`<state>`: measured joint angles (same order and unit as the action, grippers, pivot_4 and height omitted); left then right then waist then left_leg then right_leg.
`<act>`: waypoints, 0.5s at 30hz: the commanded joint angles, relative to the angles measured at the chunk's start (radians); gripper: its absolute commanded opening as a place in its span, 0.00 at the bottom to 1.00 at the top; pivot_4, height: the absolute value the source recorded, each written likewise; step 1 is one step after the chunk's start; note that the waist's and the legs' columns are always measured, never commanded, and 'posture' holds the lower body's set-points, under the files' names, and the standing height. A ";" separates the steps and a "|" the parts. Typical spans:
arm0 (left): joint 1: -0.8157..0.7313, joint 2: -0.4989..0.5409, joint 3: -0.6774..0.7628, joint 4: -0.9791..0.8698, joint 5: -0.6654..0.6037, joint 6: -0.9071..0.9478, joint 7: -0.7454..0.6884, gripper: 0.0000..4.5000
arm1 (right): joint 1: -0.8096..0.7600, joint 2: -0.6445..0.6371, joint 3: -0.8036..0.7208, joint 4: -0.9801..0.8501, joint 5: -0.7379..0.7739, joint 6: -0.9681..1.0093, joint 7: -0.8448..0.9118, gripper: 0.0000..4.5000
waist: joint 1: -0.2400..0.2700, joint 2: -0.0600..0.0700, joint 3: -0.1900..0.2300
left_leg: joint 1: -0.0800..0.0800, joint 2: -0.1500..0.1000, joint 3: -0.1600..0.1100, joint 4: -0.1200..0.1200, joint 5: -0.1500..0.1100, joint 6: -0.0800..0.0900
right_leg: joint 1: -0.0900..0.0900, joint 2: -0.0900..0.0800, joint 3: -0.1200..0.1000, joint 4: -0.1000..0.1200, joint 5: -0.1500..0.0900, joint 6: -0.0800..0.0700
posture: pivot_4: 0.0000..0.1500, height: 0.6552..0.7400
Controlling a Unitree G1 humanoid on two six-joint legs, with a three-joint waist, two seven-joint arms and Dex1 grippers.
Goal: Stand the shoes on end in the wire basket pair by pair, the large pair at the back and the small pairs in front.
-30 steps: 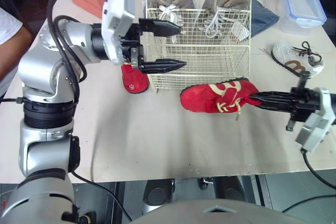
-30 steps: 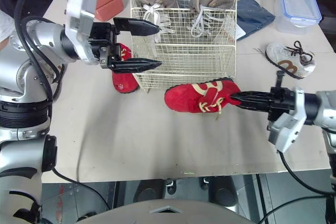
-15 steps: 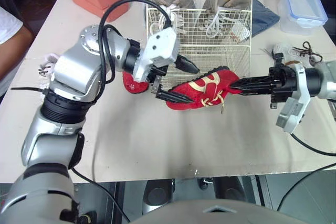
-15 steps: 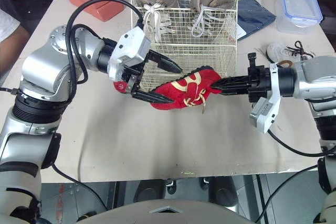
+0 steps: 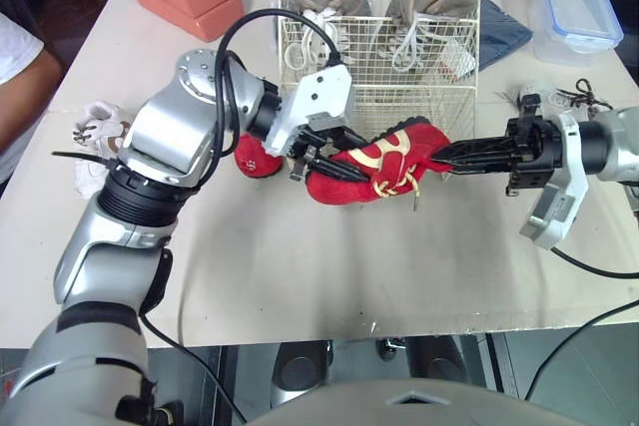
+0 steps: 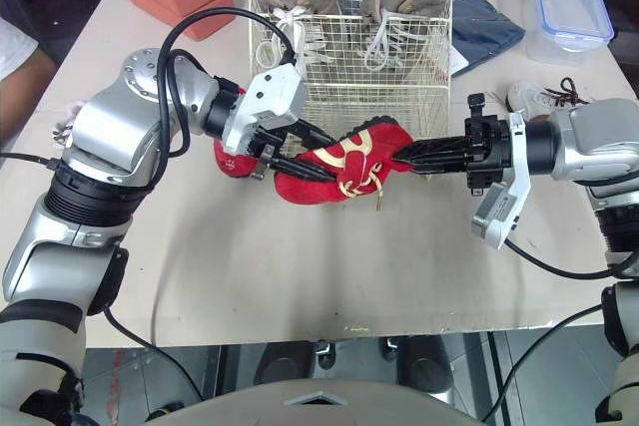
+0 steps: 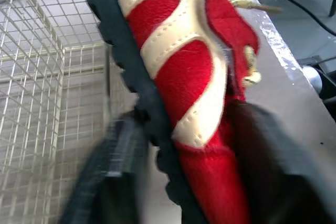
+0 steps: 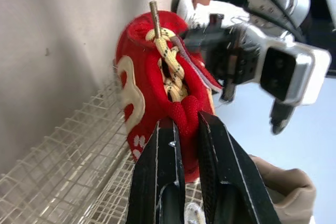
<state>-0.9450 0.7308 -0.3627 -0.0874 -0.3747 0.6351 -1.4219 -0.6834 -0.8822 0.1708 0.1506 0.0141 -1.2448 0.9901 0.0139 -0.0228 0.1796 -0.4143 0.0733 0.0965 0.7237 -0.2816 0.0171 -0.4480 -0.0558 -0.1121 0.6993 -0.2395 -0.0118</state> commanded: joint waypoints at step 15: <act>0.163 -0.144 0.277 -0.089 -0.157 0.027 0.236 0.12 | 0.497 -0.242 -0.201 -0.420 0.773 0.957 -0.169 1.00 | 0.004 0.000 0.000 | -0.001 0.000 -0.007 0.001 0.000 0.000 | 0.001 -0.007 -0.002 0.001 0.000 0.000 | 1.00 0.36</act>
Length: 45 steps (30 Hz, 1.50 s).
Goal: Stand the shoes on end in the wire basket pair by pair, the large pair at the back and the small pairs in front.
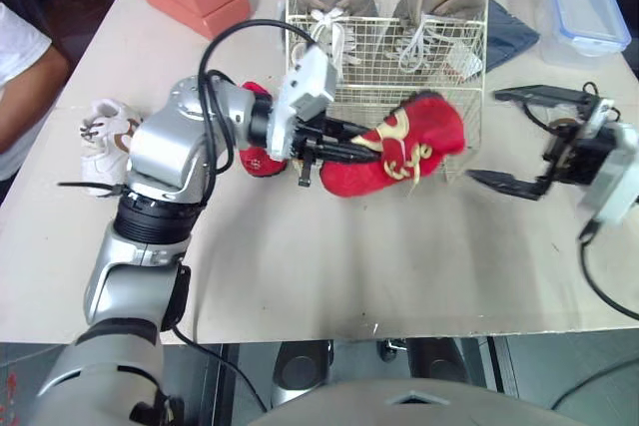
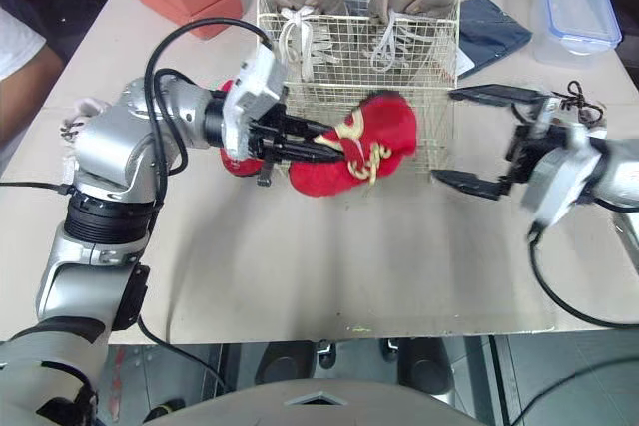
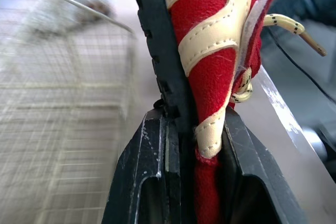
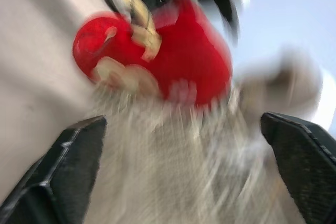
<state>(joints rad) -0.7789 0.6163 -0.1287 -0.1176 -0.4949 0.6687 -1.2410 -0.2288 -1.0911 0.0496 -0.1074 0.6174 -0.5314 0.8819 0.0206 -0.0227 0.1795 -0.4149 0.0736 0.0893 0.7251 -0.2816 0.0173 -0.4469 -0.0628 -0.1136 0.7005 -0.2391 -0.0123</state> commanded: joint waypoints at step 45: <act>0.138 -0.133 0.129 -0.191 -0.176 0.013 0.290 0.98 | -0.138 0.415 -0.295 -0.566 0.778 1.086 -0.766 0.00 | -0.007 -0.001 -0.001 | 0.000 -0.001 -0.002 -0.003 0.000 0.001 | 0.000 0.007 0.000 -0.003 0.000 0.000 | 1.00 0.36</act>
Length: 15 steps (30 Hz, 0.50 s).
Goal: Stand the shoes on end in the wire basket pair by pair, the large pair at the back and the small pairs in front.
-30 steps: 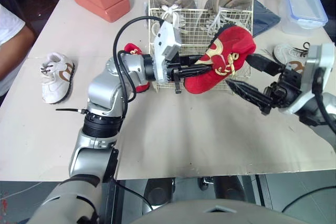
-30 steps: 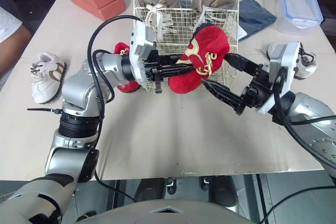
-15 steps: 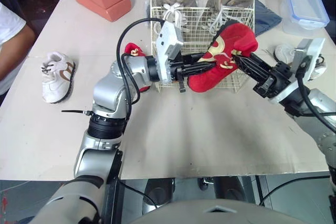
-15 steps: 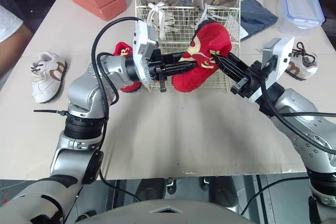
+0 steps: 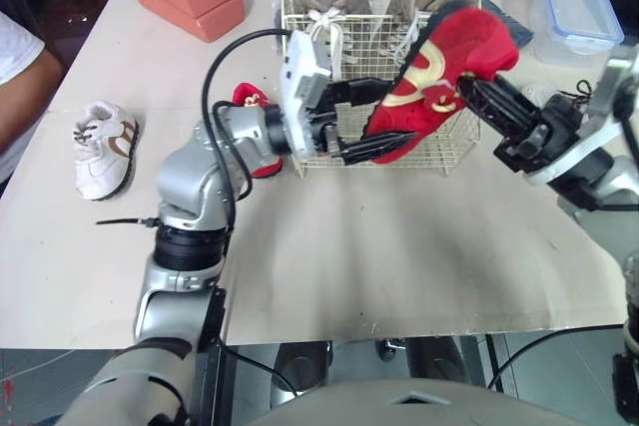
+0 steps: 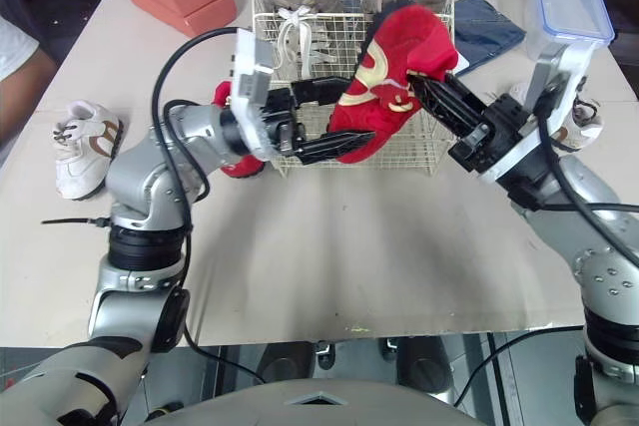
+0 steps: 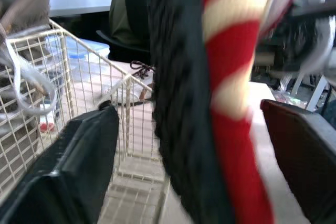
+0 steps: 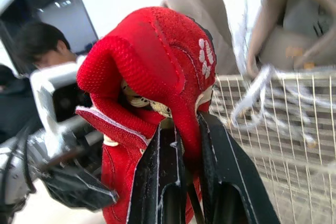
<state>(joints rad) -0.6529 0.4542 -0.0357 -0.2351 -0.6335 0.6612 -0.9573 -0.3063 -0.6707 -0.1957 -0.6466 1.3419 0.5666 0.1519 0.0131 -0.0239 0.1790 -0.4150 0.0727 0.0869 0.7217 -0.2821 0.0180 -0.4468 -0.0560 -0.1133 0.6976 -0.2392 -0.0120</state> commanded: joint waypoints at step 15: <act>0.038 0.219 0.190 -0.216 -0.097 0.161 0.182 0.98 | -0.231 0.013 0.099 0.190 -0.661 -0.112 -0.034 0.00 | 0.002 0.000 0.000 | -0.001 0.000 0.001 -0.001 0.000 0.000 | -0.001 0.000 0.001 -0.001 0.000 0.000 | 1.00 0.36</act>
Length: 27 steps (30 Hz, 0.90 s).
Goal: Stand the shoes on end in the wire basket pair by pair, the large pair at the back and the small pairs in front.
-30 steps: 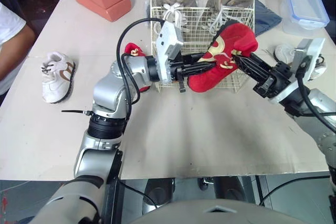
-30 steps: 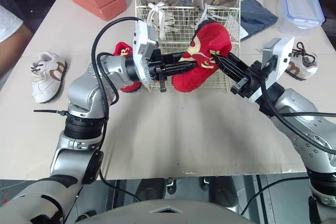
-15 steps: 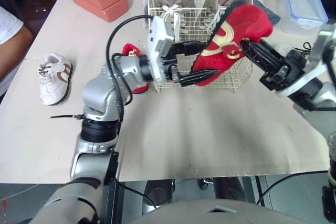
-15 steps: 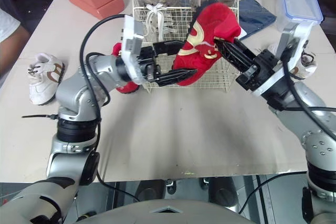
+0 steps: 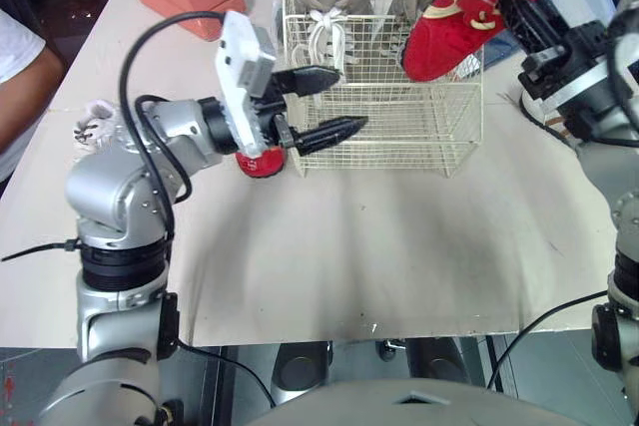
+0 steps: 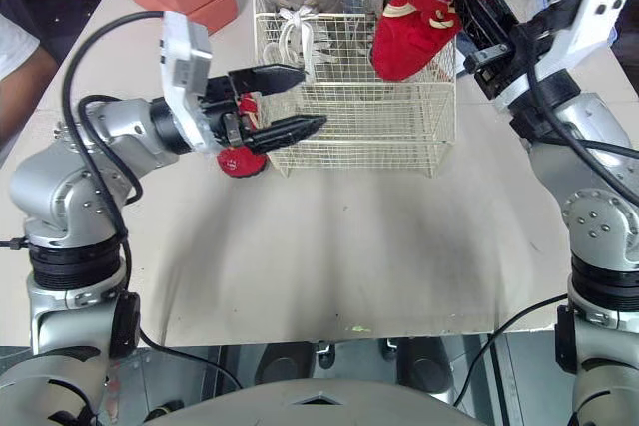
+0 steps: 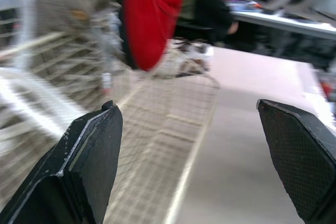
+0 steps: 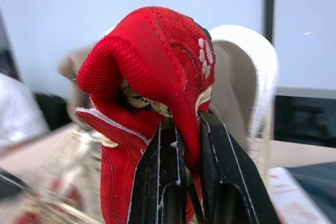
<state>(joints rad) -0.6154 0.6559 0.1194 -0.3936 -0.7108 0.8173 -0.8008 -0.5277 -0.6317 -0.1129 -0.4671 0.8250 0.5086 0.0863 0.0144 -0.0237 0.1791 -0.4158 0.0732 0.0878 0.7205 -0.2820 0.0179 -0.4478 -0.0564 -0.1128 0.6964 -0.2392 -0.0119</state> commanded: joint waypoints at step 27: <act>0.047 0.087 0.033 -0.013 0.031 -0.068 0.000 1.00 | 0.035 -0.027 -0.006 0.049 -0.319 0.207 0.229 0.98 | -0.001 0.000 0.000 | 0.001 -0.001 0.000 0.000 0.000 0.000 | 0.000 0.000 0.000 0.001 0.000 0.000 | 1.00 0.36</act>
<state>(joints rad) -0.5703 0.7209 0.1146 -0.4110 -0.6896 0.7787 -0.7877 -0.4981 -0.6372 -0.0717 -0.3895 0.5002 0.7091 0.2925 0.0136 -0.0237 0.1791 -0.4152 0.0727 0.0877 0.7207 -0.2820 0.0178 -0.4476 -0.0563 -0.1131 0.6970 -0.2392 -0.0120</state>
